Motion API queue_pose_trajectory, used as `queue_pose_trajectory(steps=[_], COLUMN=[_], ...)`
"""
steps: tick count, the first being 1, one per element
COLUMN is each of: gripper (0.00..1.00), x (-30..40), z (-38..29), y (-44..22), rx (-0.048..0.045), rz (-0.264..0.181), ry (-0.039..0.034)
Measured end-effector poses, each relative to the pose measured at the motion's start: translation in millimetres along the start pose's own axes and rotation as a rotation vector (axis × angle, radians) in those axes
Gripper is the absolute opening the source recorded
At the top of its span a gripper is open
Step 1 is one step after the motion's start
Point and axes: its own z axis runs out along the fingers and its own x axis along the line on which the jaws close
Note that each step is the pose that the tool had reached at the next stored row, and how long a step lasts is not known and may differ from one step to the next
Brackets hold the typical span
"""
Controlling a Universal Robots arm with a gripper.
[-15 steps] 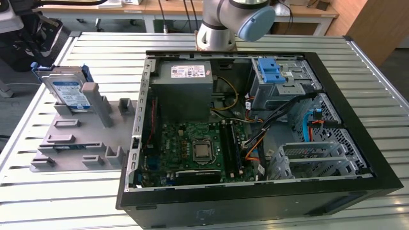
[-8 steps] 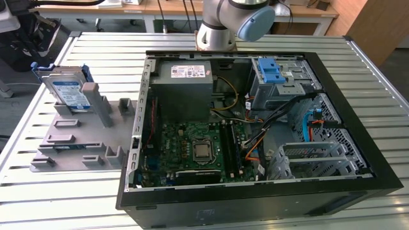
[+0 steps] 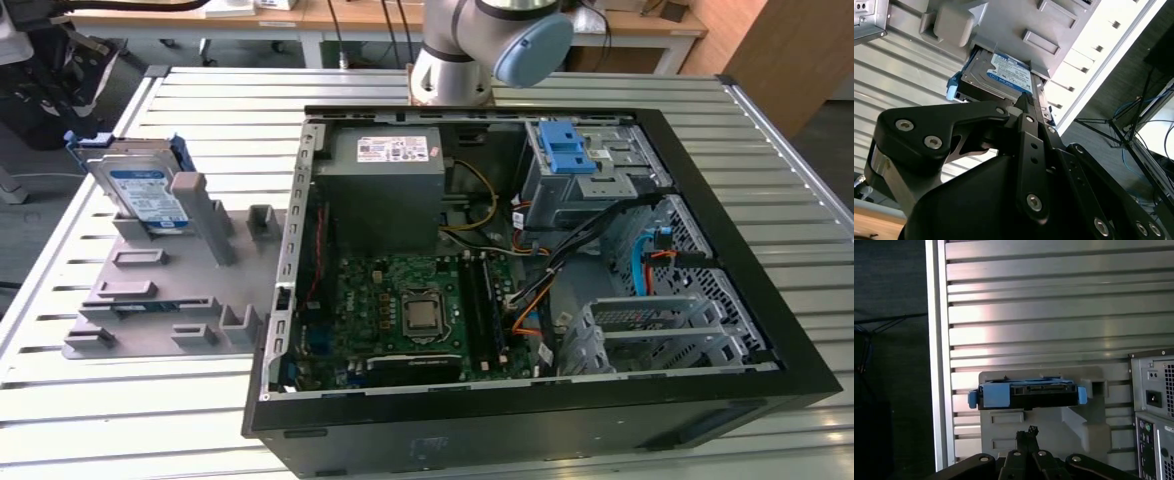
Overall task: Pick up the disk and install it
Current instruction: 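Reach for the disk, then pick up the disk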
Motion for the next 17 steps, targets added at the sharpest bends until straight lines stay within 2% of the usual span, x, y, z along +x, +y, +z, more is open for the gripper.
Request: queue_pose_trajectory(steps=[4,8,17], gripper=[0.11,0.11,0.11], x=[7.4,11.7,15.3], z=[1.7,4.0,4.5], y=[7.0,15.1,15.9], rx=[0.0002,0.0002,0.0003], rz=[0.0,0.0,0.0], ry=[0.0001,0.0,0.0])
